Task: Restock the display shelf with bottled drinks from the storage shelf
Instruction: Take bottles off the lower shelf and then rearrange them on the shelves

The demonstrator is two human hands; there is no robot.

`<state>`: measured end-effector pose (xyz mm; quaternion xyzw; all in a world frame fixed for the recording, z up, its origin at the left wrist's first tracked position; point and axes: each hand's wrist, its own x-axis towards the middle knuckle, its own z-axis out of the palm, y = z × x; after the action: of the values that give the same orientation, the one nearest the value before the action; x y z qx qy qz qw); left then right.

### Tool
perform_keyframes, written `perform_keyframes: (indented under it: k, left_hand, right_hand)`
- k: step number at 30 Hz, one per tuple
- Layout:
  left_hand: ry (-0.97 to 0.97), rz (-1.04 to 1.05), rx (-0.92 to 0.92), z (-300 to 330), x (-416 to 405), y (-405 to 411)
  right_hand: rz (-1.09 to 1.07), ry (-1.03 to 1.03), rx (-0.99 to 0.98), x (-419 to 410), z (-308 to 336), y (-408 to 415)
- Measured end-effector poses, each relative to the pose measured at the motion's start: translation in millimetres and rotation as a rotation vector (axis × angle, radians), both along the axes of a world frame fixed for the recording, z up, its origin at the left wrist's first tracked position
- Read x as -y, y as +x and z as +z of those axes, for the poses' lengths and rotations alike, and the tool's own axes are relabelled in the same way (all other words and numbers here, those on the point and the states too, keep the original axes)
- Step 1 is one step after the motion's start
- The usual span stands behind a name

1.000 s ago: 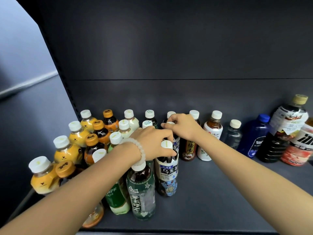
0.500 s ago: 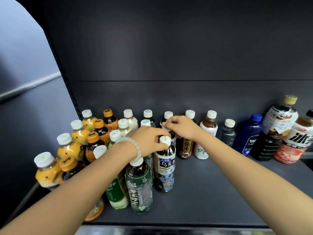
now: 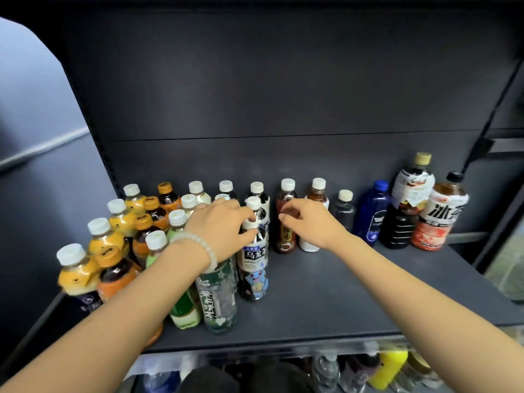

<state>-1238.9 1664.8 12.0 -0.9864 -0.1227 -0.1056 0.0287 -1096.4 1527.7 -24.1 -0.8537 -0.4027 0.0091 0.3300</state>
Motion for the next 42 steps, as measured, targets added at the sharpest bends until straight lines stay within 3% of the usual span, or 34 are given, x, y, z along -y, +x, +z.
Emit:
perform_keyframes:
  k: [3,8,17,27,37,42]
  left_hand:
    - [0.109,0.024,0.035,-9,29,-14]
    - [0.073,0.079,0.098,-37,85,-35]
    - [-0.017,-0.171,-0.020,-97,197,-41]
    - [-0.157,-0.463,-0.140,-151,324,-26]
    - [-0.357,-0.379,-0.309,-220,382,-20]
    - [-0.341,-0.324,-0.539,-274,404,-14]
  right_hand:
    - [-0.050,-0.068,0.121,39,-8,-19]
    - [-0.160,-0.176,0.262,117,-30,-53]
    - [-0.423,-0.349,0.340,267,-86,-115]
    - [-0.751,-0.463,0.133,402,-140,-187]
    - [-0.832,-0.470,-0.108,439,-215,-203]
    - [-0.785,-0.499,-0.262,439,-274,-205]
